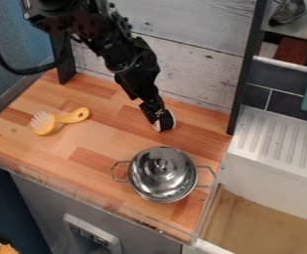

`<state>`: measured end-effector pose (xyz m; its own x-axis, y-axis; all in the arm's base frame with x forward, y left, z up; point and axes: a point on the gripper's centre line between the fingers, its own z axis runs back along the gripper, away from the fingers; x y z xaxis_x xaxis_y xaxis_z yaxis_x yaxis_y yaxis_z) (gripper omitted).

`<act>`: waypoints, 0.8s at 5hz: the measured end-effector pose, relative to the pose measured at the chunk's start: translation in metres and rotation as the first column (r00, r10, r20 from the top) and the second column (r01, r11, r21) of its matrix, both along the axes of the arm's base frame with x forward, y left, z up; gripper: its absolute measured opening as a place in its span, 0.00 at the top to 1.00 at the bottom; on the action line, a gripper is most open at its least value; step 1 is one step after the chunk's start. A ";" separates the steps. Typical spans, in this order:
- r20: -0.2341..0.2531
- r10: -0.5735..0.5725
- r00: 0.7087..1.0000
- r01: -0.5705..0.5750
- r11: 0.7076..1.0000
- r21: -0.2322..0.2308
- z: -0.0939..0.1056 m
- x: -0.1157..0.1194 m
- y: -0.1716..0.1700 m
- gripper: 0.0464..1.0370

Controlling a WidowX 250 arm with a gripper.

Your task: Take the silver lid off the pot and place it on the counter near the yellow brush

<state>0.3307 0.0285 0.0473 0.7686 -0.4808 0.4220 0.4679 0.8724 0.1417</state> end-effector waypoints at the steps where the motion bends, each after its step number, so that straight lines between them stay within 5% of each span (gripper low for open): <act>1: -0.020 0.042 0.999 -0.042 0.999 0.011 0.012 -0.008 -0.018 0.04; 3: -0.085 0.049 0.995 -0.049 0.999 0.011 0.001 -0.024 -0.050 0.04; 4: -0.122 0.063 0.990 -0.055 0.996 0.066 -0.004 -0.034 -0.057 0.04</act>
